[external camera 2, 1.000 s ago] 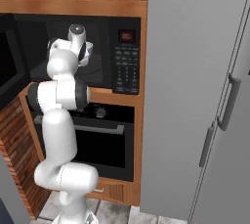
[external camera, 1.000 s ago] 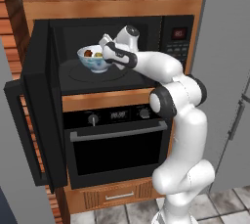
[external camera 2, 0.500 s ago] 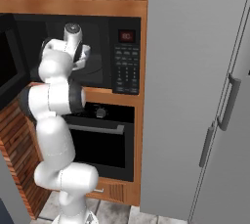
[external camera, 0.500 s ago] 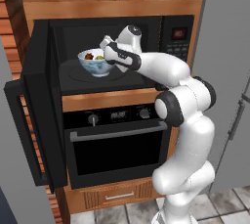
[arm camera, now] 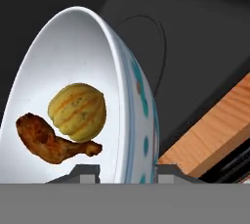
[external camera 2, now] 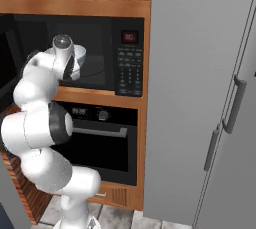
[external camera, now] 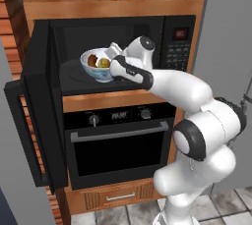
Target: The microwave is finished heating the chicken drumstick and squash. Take the bowl containing the food and place it on the dining counter.
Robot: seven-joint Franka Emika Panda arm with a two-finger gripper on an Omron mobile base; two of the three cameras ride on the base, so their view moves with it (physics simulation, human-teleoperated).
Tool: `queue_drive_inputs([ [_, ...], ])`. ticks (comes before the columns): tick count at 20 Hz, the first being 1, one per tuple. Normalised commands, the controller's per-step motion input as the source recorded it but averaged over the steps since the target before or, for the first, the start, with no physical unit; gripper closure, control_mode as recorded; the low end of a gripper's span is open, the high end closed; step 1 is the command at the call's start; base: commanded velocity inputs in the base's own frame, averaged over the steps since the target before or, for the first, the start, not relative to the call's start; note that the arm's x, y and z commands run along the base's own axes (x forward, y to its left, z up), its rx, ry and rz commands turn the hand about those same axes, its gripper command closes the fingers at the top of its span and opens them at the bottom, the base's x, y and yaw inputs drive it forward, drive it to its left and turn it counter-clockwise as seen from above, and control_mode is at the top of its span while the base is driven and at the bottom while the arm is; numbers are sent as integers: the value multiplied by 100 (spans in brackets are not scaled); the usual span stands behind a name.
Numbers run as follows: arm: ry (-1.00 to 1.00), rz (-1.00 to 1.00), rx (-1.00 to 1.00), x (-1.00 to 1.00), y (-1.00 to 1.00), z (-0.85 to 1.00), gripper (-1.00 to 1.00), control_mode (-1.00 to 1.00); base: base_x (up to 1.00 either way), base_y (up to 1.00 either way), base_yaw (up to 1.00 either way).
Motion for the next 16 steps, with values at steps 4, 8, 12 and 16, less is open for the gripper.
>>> queue_drive_inputs([
  [4, -23, -4, 10, -100, -1, 67, 100, -100, 0, 0, 0],
  [8, -3, -8, 15, -100, -5, 77, 100, -100, 0, 0, 0],
  [12, 21, -9, 16, -100, -23, 68, 100, -100, 0, 0, 0],
  [16, 35, -4, 3, -100, -22, 15, 100, -100, 0, 0, 0],
])
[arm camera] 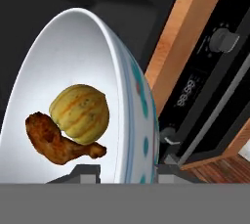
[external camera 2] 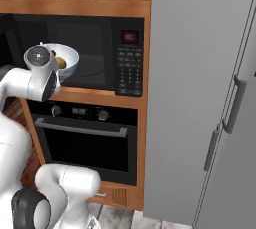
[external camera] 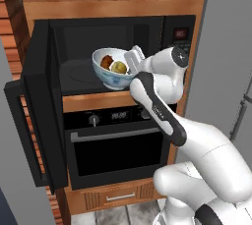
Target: The microwave is finished heating the chicken drumstick and squash. Take the bowl containing the food and place it on the dining counter.
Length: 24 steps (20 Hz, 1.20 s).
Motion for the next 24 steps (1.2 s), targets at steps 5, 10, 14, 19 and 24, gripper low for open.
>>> queue_drive_inputs([
  [5, 18, -2, -1, -100, -41, -18, 100, -100, 0, 0, 0],
  [10, -7, -3, 0, -78, -81, -28, 100, -100, 0, 0, 0],
  [14, 1, -3, 0, -8, -13, 0, 100, -100, 0, 0, 0],
  [19, 0, 0, 0, 0, 0, 0, 100, -100, 0, 0, 0],
  [24, 0, -1, 0, -8, -4, 0, 100, 100, -25, -25, -2],
])
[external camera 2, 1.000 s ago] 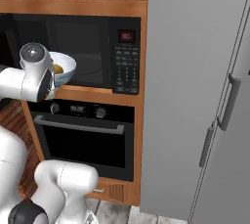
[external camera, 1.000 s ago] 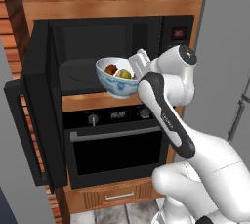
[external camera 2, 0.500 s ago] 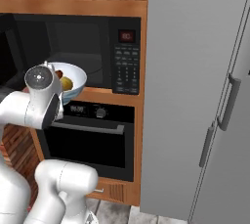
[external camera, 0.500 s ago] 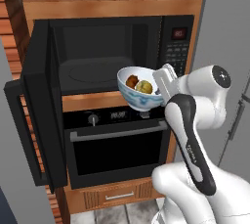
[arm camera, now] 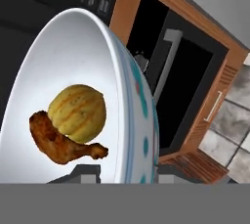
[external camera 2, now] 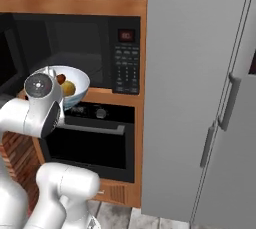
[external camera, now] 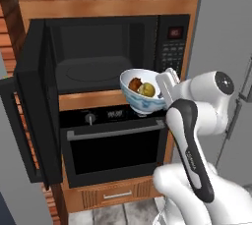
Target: The microwave is finished heating the chicken drumstick and squash. Take the bowl containing the food and place it on the dining counter.
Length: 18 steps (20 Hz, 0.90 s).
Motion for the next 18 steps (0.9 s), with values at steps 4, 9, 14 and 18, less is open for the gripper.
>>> queue_drive_inputs([
  [4, 0, 0, 0, 0, 0, 0, 100, 100, -83, -96, 0],
  [9, 0, 0, 0, 0, 0, 0, 100, 100, -90, -100, 16],
  [14, 0, 0, 0, 0, 0, 0, 100, 100, -63, -100, 45],
  [18, 0, 0, 0, 0, 0, 0, 100, 100, -44, -83, 70],
])
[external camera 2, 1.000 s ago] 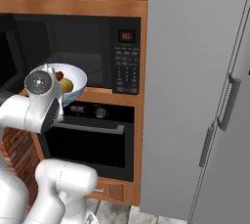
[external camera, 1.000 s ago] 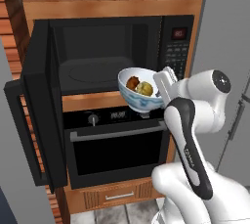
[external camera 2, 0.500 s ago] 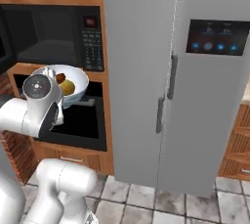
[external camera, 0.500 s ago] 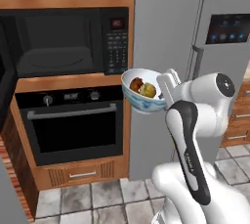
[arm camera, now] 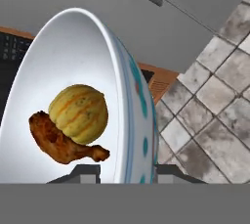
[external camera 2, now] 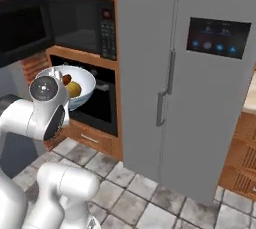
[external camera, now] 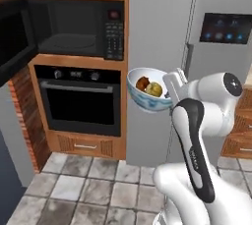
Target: The microwave is finished heating the chicken drumstick and squash. Take the bowl containing the food and place it on the dining counter.
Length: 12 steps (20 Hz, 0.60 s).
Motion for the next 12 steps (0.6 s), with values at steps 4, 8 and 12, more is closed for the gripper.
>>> queue_drive_inputs([
  [4, 0, 0, 0, 0, 0, 0, 100, 100, -36, -40, 98],
  [8, 0, 0, 0, 0, 0, 0, 100, 100, -29, -33, 100],
  [12, 0, 0, 0, 0, 0, 0, 100, 100, -31, -30, 100],
])
